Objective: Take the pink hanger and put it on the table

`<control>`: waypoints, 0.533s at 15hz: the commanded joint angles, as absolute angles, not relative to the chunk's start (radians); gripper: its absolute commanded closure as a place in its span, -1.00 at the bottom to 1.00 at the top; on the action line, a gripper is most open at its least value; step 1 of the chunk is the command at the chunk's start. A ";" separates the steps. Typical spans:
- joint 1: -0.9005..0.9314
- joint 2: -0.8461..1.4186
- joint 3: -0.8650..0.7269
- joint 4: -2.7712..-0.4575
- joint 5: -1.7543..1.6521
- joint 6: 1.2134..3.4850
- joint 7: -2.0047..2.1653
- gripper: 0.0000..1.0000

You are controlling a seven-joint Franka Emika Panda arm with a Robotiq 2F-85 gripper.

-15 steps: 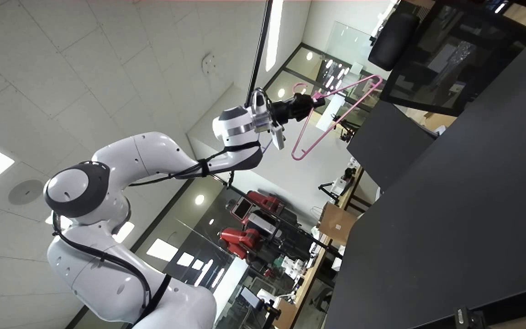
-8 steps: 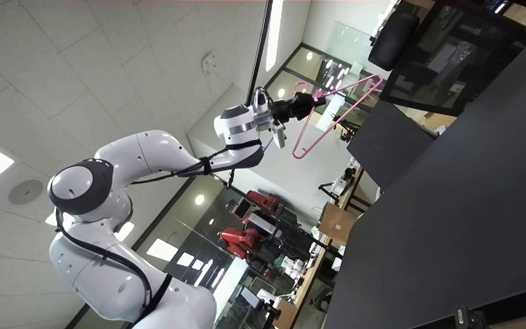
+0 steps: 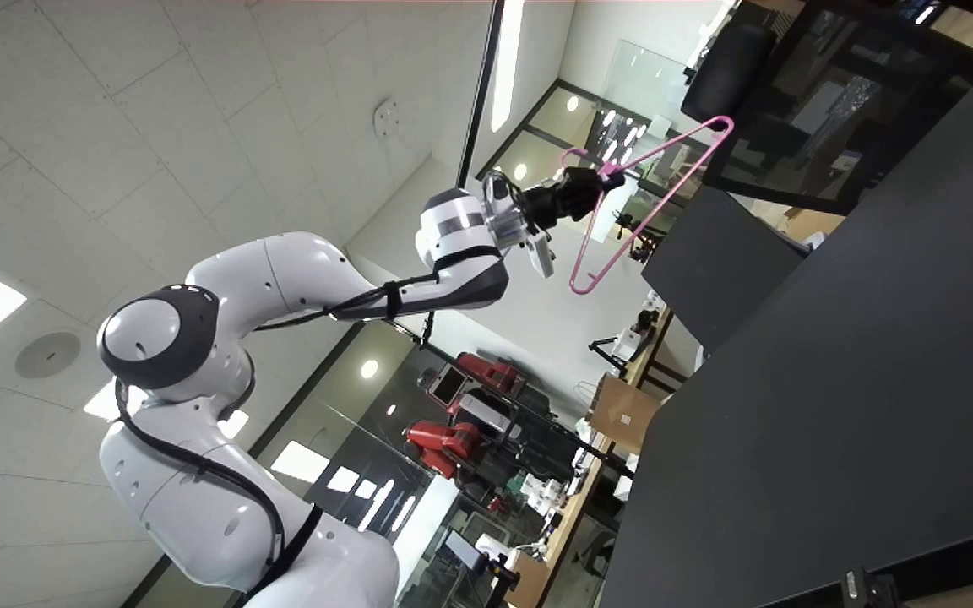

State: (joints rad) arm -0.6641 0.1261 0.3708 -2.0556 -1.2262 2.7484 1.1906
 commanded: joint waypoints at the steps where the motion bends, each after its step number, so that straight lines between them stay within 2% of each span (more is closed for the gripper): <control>1: -0.572 0.240 0.292 -1.995 -1.503 2.644 1.448 0.97; 6: -0.497 0.483 0.264 -1.936 -1.870 2.443 1.756 0.97; 7: -0.362 0.528 0.123 -1.914 -1.880 2.446 1.795 0.97; 8: -0.345 0.574 0.108 -1.893 -1.892 2.427 1.809 0.97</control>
